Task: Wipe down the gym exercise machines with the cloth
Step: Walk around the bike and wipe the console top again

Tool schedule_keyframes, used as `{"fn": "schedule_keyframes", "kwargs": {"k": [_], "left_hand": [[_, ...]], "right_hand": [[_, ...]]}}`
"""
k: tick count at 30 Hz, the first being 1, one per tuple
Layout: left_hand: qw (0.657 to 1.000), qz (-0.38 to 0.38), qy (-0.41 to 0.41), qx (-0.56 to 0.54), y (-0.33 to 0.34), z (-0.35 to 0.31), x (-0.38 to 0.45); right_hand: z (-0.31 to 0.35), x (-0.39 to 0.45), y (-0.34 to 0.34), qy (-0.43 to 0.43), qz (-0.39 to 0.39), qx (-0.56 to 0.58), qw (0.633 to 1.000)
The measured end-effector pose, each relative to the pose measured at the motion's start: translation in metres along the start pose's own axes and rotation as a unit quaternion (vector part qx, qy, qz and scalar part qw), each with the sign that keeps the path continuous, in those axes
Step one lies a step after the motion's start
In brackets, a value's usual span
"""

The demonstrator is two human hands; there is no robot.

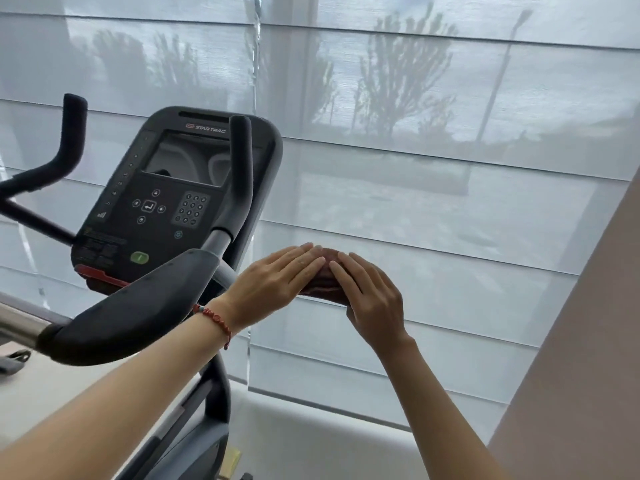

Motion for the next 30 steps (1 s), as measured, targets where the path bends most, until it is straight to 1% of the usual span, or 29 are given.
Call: {"fn": "schedule_keyframes", "kwargs": {"k": [7, 12, 15, 20, 25, 30], "left_hand": [[0.994, -0.007, -0.102, -0.037, -0.002, -0.023, -0.037], [0.987, 0.005, -0.153, -0.055, 0.001, -0.051, -0.078], [0.982, 0.024, -0.176, -0.067, 0.002, -0.071, -0.099], [0.970, 0.059, -0.223, -0.077, 0.005, -0.104, -0.133], [0.961, 0.084, -0.257, -0.059, 0.004, -0.133, -0.160], [0.943, 0.123, -0.301, -0.073, 0.004, -0.157, -0.190]], "right_hand": [[0.029, -0.036, 0.003, 0.043, 0.009, 0.020, 0.999], [0.054, -0.069, 0.005, 0.078, 0.044, 0.018, 0.996], [0.070, -0.093, 0.005, 0.095, 0.069, 0.020, 0.993], [0.091, -0.126, 0.002, 0.107, 0.084, 0.043, 0.990], [0.106, -0.162, 0.003, 0.117, 0.102, 0.101, 0.983], [0.120, -0.184, 0.007, 0.117, 0.117, 0.143, 0.976]]}}
Point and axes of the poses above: each hand's wrist, its own x-axis towards the middle knuckle, its own y-axis out of the palm, z = x × y, the point moved 9 cm from there along x, towards the middle knuckle, and after that the axes turned 7 degrees about x, right-handed, at the moved point
